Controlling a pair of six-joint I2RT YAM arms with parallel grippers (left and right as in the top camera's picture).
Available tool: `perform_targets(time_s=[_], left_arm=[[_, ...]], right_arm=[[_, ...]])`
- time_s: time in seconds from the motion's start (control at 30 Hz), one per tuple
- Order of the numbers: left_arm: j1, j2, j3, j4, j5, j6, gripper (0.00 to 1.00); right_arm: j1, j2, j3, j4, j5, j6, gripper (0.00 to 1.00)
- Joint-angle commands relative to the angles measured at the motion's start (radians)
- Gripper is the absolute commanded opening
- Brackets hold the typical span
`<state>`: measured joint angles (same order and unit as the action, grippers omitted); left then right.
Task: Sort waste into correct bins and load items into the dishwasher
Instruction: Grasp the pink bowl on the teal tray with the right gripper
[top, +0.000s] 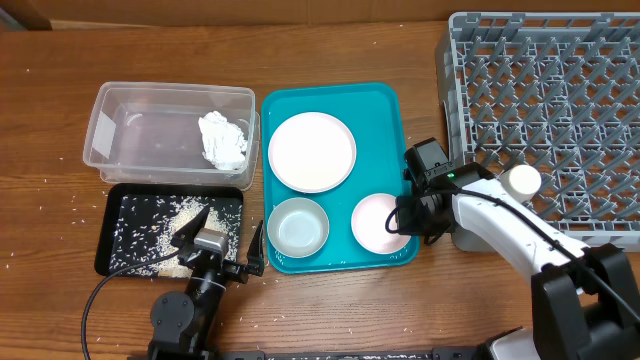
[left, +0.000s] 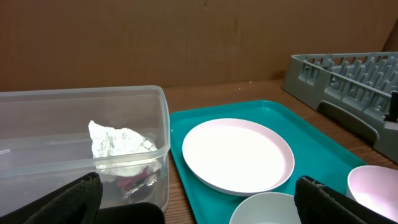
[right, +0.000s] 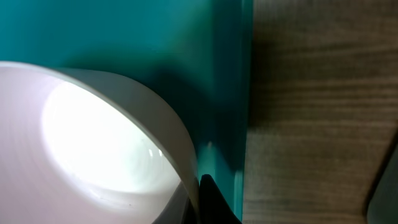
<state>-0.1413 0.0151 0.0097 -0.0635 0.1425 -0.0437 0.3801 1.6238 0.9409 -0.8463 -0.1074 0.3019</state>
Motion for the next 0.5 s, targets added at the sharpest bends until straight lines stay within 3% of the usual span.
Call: perform_targets(time_s=[0.0, 0.2, 0.47], left_arm=[[0.01, -0.01, -0.005, -0.002, -0.004, 0.022, 1.0], [0.01, -0.01, -0.005, -0.002, -0.004, 0.022, 1.0], [0.01, -0.01, -0.005, -0.002, -0.004, 0.022, 1.0]], right_arm=[[0.0, -0.102, 0.059, -0.016, 0.06, 0.044, 0.04], [-0.002, -0.301, 0.167, -0.015, 0.361, 0.035, 0.04], [-0.026, -0.351, 0.22, 0.071, 1.068, 0.036, 0.04]])
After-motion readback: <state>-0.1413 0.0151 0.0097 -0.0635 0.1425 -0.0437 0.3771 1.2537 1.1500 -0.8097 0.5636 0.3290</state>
